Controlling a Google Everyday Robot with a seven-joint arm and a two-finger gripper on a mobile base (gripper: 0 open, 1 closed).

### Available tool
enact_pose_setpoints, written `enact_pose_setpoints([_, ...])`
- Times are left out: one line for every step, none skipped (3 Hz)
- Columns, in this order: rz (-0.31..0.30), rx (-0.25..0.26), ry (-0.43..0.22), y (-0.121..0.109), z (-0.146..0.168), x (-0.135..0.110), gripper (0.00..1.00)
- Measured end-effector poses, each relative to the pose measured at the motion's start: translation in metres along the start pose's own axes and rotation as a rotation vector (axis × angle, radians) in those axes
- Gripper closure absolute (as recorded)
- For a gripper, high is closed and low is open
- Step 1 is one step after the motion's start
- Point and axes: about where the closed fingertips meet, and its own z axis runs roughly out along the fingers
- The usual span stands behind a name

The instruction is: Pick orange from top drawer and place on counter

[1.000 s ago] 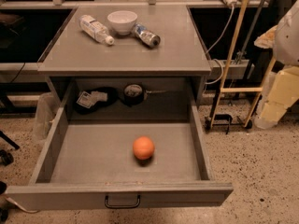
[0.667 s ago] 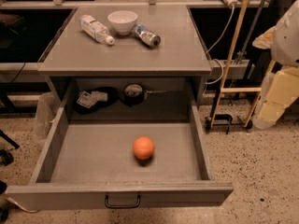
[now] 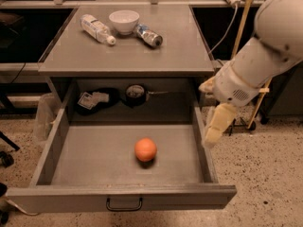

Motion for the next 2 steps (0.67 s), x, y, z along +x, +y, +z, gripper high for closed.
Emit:
enact_pose_setpoints([0.059,-0.096,-0.134,-0.0239,0.0955,-0.004,0.0])
enact_pose_setpoints([0.058,-0.096,-0.134,-0.0237,0.0952,-0.0043,0.0])
